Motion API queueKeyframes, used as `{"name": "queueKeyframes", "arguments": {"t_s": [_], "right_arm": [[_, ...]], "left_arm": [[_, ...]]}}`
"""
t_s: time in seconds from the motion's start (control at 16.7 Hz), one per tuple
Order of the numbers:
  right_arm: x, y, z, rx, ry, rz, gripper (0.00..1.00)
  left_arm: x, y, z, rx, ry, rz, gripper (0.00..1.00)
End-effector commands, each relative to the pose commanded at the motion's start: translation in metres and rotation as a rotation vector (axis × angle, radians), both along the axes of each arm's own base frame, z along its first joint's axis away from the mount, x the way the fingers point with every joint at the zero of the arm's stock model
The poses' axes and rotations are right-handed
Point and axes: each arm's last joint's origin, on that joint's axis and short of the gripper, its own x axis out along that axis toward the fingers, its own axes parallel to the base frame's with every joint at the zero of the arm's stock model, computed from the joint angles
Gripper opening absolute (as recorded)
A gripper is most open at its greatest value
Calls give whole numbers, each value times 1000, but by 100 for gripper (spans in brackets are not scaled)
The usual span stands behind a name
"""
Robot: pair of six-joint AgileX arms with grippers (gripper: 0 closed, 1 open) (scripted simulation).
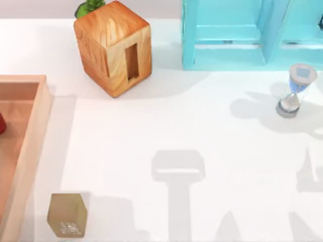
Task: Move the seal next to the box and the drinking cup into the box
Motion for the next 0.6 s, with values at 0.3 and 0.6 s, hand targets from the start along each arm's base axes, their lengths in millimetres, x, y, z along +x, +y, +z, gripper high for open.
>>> {"name": "queueKeyframes", "arguments": {"t_s": [0.3,0.6], "right_arm": [[0,0,0,0,0,0,100],[0,0,0,0,0,0,100]], "left_arm": [[5,9,30,-36,13,32,100],[9,11,47,-60,49,35,100]]}}
